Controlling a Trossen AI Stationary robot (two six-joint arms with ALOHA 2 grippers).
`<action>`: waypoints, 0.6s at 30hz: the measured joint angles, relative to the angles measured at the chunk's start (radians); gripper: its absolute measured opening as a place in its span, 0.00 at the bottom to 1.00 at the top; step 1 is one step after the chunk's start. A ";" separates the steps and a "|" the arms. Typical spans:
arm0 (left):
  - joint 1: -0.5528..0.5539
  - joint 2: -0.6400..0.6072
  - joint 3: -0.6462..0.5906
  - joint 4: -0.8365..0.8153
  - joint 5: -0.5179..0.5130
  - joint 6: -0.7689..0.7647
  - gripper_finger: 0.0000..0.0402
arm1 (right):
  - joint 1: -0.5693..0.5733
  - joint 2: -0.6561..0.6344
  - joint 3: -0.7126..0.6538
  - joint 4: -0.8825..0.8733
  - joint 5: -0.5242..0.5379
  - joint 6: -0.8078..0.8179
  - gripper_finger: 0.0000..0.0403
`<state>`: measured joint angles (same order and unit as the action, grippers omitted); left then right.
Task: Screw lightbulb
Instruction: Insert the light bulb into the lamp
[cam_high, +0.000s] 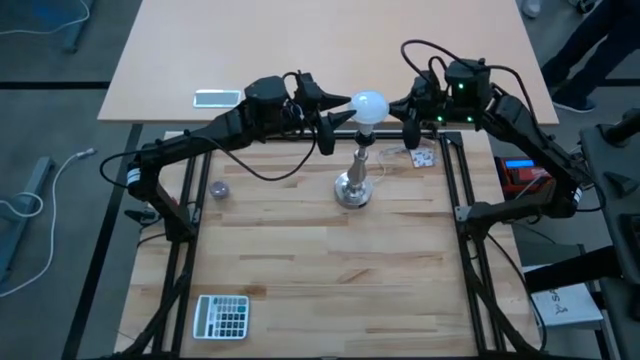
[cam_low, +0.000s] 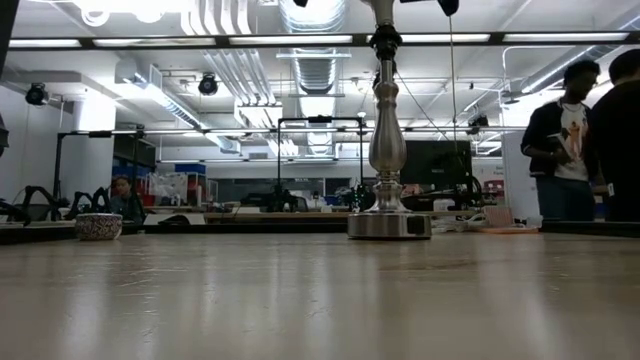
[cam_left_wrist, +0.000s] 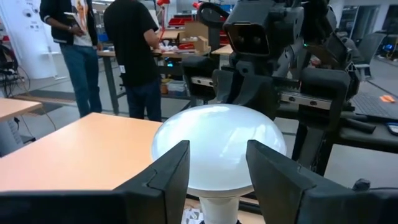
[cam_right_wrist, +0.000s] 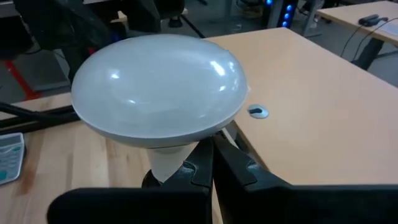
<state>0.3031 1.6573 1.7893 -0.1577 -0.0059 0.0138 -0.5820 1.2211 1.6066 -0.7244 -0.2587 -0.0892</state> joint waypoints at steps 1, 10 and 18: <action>0.000 0.000 0.000 0.000 0.001 0.008 0.37 | 0.003 -0.001 0.000 -0.002 0.000 -0.001 0.00; 0.007 0.000 -0.001 0.008 -0.004 0.013 0.35 | 0.024 -0.010 0.026 -0.041 -0.002 -0.008 0.00; 0.014 0.002 -0.002 0.019 -0.011 0.013 0.32 | 0.026 -0.010 0.034 -0.065 0.000 0.000 0.00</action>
<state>0.3168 1.6590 1.7878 -0.1388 -0.0167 0.0269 -0.5560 1.2110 1.6409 -0.7898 -0.2590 -0.0890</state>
